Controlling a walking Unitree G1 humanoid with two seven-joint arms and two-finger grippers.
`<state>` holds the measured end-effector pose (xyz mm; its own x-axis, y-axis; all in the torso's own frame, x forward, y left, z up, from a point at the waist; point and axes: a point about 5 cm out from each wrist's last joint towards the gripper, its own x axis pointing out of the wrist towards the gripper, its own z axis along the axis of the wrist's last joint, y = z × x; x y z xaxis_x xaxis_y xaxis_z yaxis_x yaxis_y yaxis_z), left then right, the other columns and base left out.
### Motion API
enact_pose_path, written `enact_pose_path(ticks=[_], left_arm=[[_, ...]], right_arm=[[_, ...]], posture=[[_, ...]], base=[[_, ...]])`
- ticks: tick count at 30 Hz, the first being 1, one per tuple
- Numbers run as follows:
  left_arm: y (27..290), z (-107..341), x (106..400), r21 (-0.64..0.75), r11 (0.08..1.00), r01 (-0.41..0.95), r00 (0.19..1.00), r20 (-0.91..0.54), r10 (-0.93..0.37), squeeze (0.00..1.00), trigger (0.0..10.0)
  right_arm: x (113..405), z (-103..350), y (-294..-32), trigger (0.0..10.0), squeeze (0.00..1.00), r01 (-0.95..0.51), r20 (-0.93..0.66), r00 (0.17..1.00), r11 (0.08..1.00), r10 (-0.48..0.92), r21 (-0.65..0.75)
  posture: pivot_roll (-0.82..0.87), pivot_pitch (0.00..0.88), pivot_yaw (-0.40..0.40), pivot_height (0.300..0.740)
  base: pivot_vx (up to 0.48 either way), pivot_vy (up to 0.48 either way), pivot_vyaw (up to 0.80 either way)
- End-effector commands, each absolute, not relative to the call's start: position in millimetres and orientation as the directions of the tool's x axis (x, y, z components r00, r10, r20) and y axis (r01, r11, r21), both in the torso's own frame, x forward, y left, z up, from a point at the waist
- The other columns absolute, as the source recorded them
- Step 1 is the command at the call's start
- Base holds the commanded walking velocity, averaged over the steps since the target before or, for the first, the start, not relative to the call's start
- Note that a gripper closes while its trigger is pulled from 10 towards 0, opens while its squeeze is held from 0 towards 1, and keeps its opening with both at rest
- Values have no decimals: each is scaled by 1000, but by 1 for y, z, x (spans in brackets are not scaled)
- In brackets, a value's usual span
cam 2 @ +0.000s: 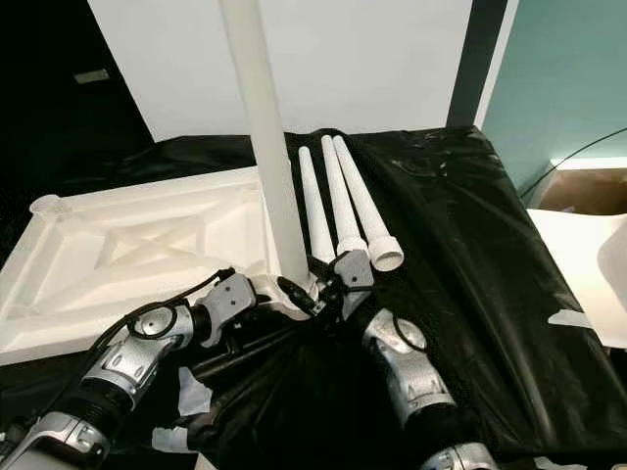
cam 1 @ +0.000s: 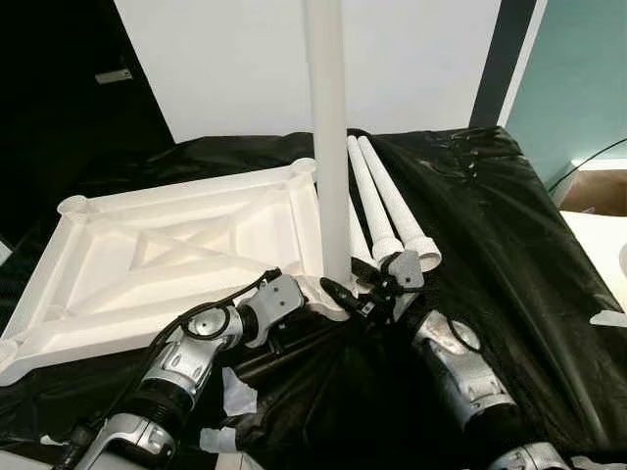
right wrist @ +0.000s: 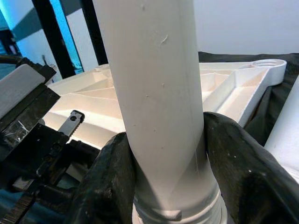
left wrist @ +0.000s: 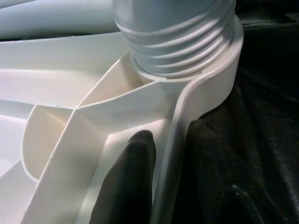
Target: Building children table
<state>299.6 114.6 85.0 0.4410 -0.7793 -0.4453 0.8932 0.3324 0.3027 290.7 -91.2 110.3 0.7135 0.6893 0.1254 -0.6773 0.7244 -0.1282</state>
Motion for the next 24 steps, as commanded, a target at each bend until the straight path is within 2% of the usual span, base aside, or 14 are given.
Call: enact_pose_path(ticks=[1, 2, 7, 8, 12, 15, 18, 20, 21, 22, 23, 24], left_arm=[[115, 62, 286, 216, 276, 937, 350, -530, -772, 0, 10000], [115, 63, 287, 219, 277, 935, 353, -530, -771, 0, 10000], [114, 62, 287, 221, 281, 934, 357, -529, -770, 0, 10000], [114, 62, 287, 220, 283, 934, 358, -528, -770, 0, 10000], [112, 61, 286, 217, 288, 933, 360, -525, -771, 0, 10000], [112, 60, 284, 214, 287, 934, 358, -525, -772, 0, 10000], [112, 59, 284, 214, 286, 934, 357, -526, -772, 0, 10000], [112, 60, 285, 215, 284, 934, 356, -527, -772, 0, 10000], [112, 60, 285, 215, 284, 934, 356, -527, -772, 0, 10000], [112, 60, 285, 217, 284, 934, 357, -527, -771, 0, 10000], [113, 61, 285, 219, 285, 933, 359, -526, -771, 0, 10000], [113, 61, 285, 219, 285, 933, 359, -526, -771, 0, 10000]], right_arm=[[297, 106, -104, 10000, 471, -632, 79, 761, 763, 644, -132], [299, 109, -106, 10000, 1000, -641, 76, 754, 756, 652, -131], [302, 115, -108, 10000, 1000, -651, 71, 744, 745, 664, -147], [303, 118, -109, 10000, 0, -663, 69, 732, 731, 678, -159], [309, 128, -112, 10000, 0, -710, 63, 673, 667, 737, -226], [313, 137, -115, 10000, 0, -783, 29, 573, 557, 819, -277], [314, 138, -116, 10000, 0, -801, 17, 543, 525, 839, -287], [318, 144, -119, 10000, 0, -839, -25, 478, 447, 878, -310], [318, 144, -119, 10000, 0, -839, -25, 478, 447, 878, -310], [321, 147, -121, 10000, 0, -856, -55, 445, 407, 894, -317], [325, 150, -125, 8196, 0, -879, -108, 403, 352, 909, -321], [325, 150, -125, 8196, 0, -879, -108, 403, 352, 909, -321]], posture=[[23, 0, 72, 740], [23, 0, 72, 740], [22, 0, 67, 740], [24, 0, 59, 740], [27, 0, 55, 740], [27, 0, 54, 740], [27, 0, 54, 740], [34, 0, 53, 740], [34, 0, 53, 740], [39, 0, 53, 740], [42, 0, 53, 740], [42, 0, 53, 740]], base=[[0, 0, 0], [0, 0, 0], [0, 0, 0], [0, 0, 0], [0, 0, 0], [0, 0, 0], [0, 0, 0], [0, 0, 0], [0, 0, 0], [0, 0, 0], [0, 0, 0], [0, 0, 0]])
